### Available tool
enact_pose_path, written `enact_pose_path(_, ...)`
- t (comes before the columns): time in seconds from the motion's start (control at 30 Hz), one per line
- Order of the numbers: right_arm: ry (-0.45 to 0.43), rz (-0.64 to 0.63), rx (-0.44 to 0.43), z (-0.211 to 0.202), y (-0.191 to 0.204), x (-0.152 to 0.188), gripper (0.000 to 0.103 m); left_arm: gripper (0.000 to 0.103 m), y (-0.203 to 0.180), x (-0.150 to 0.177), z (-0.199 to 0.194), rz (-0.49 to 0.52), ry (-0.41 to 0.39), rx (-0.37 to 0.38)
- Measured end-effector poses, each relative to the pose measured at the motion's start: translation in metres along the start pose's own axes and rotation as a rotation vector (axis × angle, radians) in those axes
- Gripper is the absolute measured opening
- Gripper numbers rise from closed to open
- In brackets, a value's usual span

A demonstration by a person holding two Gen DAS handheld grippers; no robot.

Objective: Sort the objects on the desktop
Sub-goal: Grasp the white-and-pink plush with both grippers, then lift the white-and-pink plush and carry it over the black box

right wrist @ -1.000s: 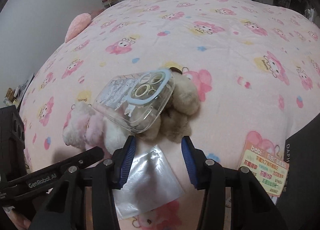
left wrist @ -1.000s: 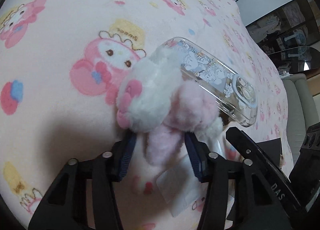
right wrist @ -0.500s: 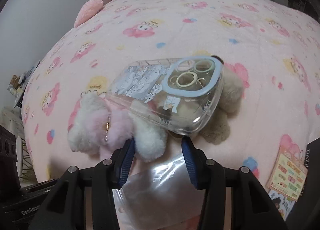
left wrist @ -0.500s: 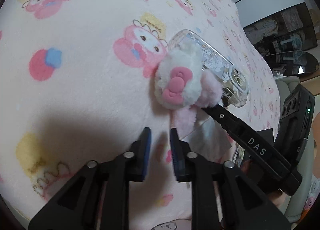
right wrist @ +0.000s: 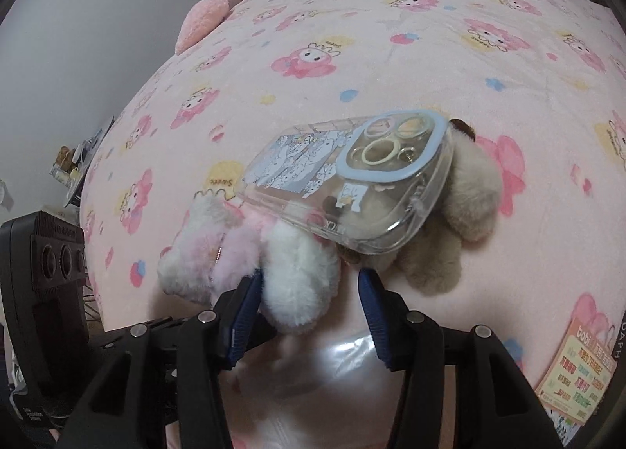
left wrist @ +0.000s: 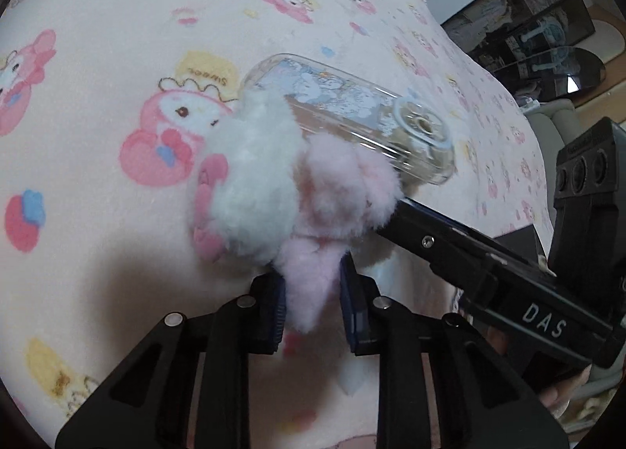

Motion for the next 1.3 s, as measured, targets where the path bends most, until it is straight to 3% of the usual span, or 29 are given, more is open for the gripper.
enact_pose_path(0.1, -0.021, 0.002, -0.056, -0.018, 0.009, 0.008, 0.047, 0.023, 0.007, 0.017, -0.016, 0.020, 0.012, 0.025)
enact_pose_path(0.23, -0.091, 0.010, -0.130, -0.030, 0.028, 0.012, 0.046, 0.023, 0.034, 0.040, -0.025, 0.006, 0.069, -0.025)
enact_pose_path(0.33, -0.092, -0.054, -0.010, -0.012, 0.037, 0.004, 0.046, 0.027, 0.049, 0.052, -0.036, -0.033, 0.063, -0.037)
enact_pose_path(0.4, -0.054, -0.103, 0.050, 0.010, 0.042, 0.002, 0.039, 0.027, 0.057, 0.055, -0.041, -0.094, 0.045, -0.043)
enact_pose_path(0.5, 0.066, -0.146, 0.036, 0.037, 0.046, 0.016, 0.031, 0.027, 0.068, 0.055, -0.051, -0.203, -0.010, -0.039)
enact_pose_path(0.57, 0.088, -0.140, 0.011, 0.037, 0.047, 0.030, 0.031, 0.027, 0.073, 0.047, -0.050, -0.239, -0.038, -0.048)
enact_pose_path(0.7, 0.102, -0.046, -0.077, 0.020, 0.046, 0.049, 0.030, 0.026, 0.064, 0.023, -0.039, -0.225, -0.039, -0.068)
enact_pose_path(0.77, 0.097, -0.076, -0.051, 0.009, 0.051, 0.053, 0.030, 0.026, 0.056, 0.013, -0.040, -0.208, -0.056, -0.082)
enact_pose_path(0.9, 0.087, -0.071, -0.021, -0.006, 0.042, 0.057, 0.030, 0.033, 0.058, 0.023, -0.054, -0.234, -0.063, -0.045)
enact_pose_path(0.97, 0.039, -0.036, -0.003, -0.015, 0.029, 0.056, 0.030, 0.034, 0.062, 0.037, -0.059, -0.260, -0.071, -0.034)
enact_pose_path(1.03, 0.008, 0.009, 0.007, -0.019, 0.016, 0.053, 0.030, 0.034, 0.063, 0.044, -0.060, -0.301, -0.078, 0.022)
enact_pose_path(1.2, 0.044, -0.013, -0.001, 0.006, 0.019, 0.051, 0.030, 0.036, 0.054, 0.038, -0.051, -0.352, -0.090, 0.152)
enact_pose_path(1.3, 0.075, -0.036, -0.057, 0.015, 0.032, 0.061, 0.030, 0.043, 0.041, 0.035, -0.036, -0.340, -0.063, 0.173)
Point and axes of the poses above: each gripper's, at about its wrist camera, not at the fingertips, and z roughly the way its jaws point, y to its left, x to its underside, the point moved 5 cm from there along z, roughly the way its jaws point, and after that the axes turned 3 degrees about -x, right-handed, at the moved point
